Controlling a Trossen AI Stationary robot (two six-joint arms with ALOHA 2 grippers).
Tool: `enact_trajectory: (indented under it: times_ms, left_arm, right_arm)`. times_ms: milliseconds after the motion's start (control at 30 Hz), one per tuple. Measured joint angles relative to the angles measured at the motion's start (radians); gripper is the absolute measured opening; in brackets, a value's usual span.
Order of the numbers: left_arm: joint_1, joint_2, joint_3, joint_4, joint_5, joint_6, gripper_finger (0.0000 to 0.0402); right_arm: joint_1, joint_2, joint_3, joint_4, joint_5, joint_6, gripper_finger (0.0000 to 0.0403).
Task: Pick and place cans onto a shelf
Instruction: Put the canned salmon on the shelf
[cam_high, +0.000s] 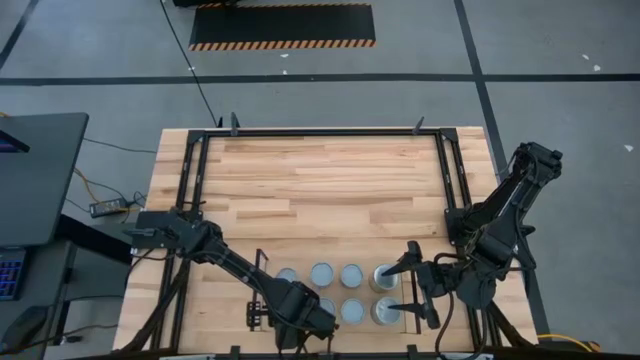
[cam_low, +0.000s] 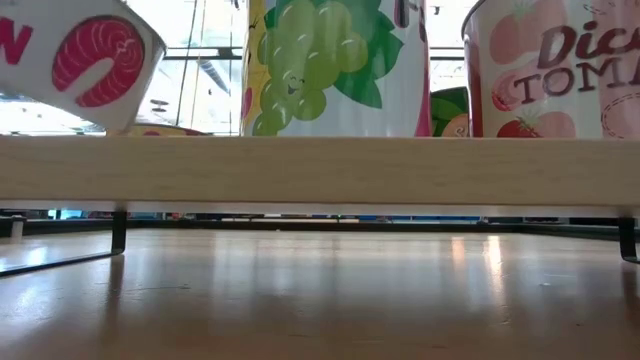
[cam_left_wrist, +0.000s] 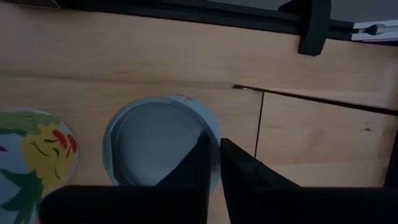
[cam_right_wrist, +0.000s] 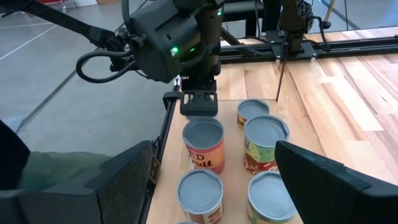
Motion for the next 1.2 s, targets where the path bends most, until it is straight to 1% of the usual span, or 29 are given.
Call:
enact_trajectory:
  times_ms: [267,433,600,700,867,967,1033,1100,1200]
  left_arm:
    - [0.000,0.000,0.000,0.000,-0.002,0.000,0.0059]
    - [0.000,0.000,0.000,-0.001,-0.002,-0.008,0.0063]
    - [0.000,0.000,0.000,-0.008,-0.033,-0.034,0.0064]
    - [-0.001,0.000,0.000,-0.011,-0.043,-0.064,0.0064]
    - [-0.020,0.000,0.028,-0.016,-0.097,-0.180,0.0064]
    - [-0.040,0.000,0.065,-0.013,-0.100,-0.290,0.0060]
    - [-0.051,0.000,0.090,0.004,-0.099,-0.430,0.0054]
    - [-0.054,0.000,0.102,0.059,-0.096,-0.644,0.0047]
    - [-0.050,0.000,0.106,0.155,-0.114,-1.051,0.0036]
  right_arm:
    - [-0.003,0.000,0.000,0.015,-0.001,0.000,0.0348]
    - [-0.004,0.000,0.000,0.015,-0.001,0.006,0.0348]
    - [-0.004,0.000,0.000,0.015,-0.001,0.007,0.0348]
    - [-0.004,0.000,0.000,0.014,-0.002,0.007,0.0348]
    - [-0.004,0.000,0.000,0.014,-0.002,0.006,0.0348]
    - [-0.004,0.000,0.000,0.014,-0.002,0.002,0.0348]
    - [-0.004,0.000,0.000,0.014,-0.002,0.002,0.0348]
    - [-0.004,0.000,0.000,0.014,-0.003,0.001,0.0348]
    - [-0.004,0.000,0.000,0.013,-0.003,-0.001,0.0348]
